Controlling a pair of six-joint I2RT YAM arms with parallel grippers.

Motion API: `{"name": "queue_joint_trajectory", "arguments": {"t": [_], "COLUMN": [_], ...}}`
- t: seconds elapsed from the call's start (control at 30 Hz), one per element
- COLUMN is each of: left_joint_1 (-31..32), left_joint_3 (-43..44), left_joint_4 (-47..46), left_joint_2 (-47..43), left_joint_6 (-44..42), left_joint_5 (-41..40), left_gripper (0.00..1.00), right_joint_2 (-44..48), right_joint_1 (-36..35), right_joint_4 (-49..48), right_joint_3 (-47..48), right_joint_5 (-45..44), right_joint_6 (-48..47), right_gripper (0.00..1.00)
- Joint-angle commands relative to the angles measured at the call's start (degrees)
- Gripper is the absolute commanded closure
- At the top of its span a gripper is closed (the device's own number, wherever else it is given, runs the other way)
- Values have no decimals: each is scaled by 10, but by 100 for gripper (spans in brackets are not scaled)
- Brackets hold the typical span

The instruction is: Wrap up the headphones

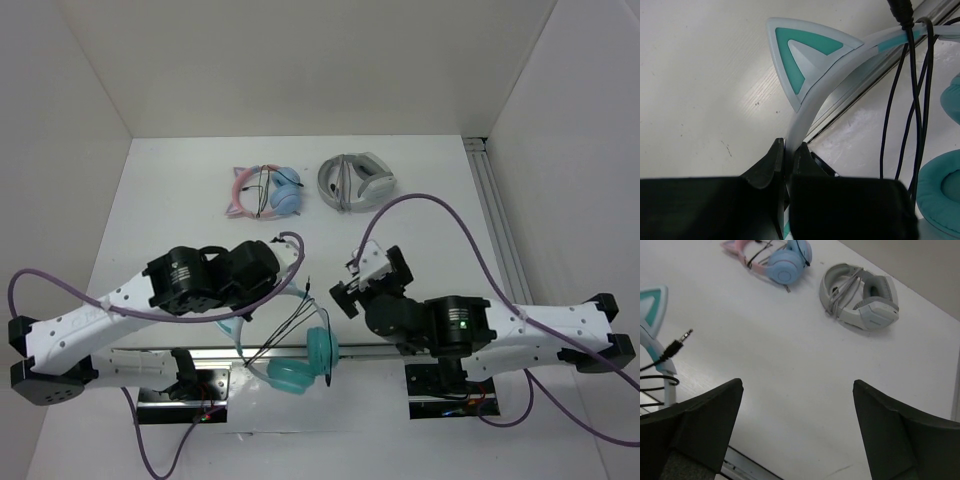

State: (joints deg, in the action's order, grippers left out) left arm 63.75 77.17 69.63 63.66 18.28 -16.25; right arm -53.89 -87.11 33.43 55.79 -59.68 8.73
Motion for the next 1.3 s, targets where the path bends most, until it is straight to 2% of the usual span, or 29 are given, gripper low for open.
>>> {"name": "queue_joint_trajectory", "arguments": {"t": [0.0, 0.17, 0.3, 0.4, 0.5, 0.6, 0.9, 1.03, 1.27], "left_joint_1": [-8, -70, -151, -233, -327, -366, -509, -612, -738], "left_joint_3": [24, 5, -13, -34, -59, -73, -78, -90, -165], "left_joint_4": [-15, -51, -113, -162, -220, -260, -281, -279, -289], "left_joint_2": [13, 18, 18, 24, 31, 43, 65, 65, 51], "left_joint_6": [26, 16, 17, 38, 49, 64, 102, 119, 223], "left_joint_5": [-19, 2, 25, 19, 57, 62, 59, 56, 4], "left_gripper": [100, 100, 100, 100, 100, 100, 100, 100, 100], "right_joint_2": [47, 51, 34, 34, 34, 40, 45, 45, 28], "right_joint_1": [3, 3, 3, 3, 3, 3, 3, 3, 3], "right_joint_4": [-37, -23, -9, -37, -56, -70, -88, -105, -132], "right_joint_3": [1, 27, 44, 44, 33, 6, -20, -34, -47], "right_joint_5": [-31, -12, -7, 18, 40, 45, 73, 84, 102], "right_joint_6": [24, 59, 86, 86, 86, 86, 86, 86, 75], "right_gripper": [0, 0, 0, 0, 0, 0, 0, 0, 0]}}
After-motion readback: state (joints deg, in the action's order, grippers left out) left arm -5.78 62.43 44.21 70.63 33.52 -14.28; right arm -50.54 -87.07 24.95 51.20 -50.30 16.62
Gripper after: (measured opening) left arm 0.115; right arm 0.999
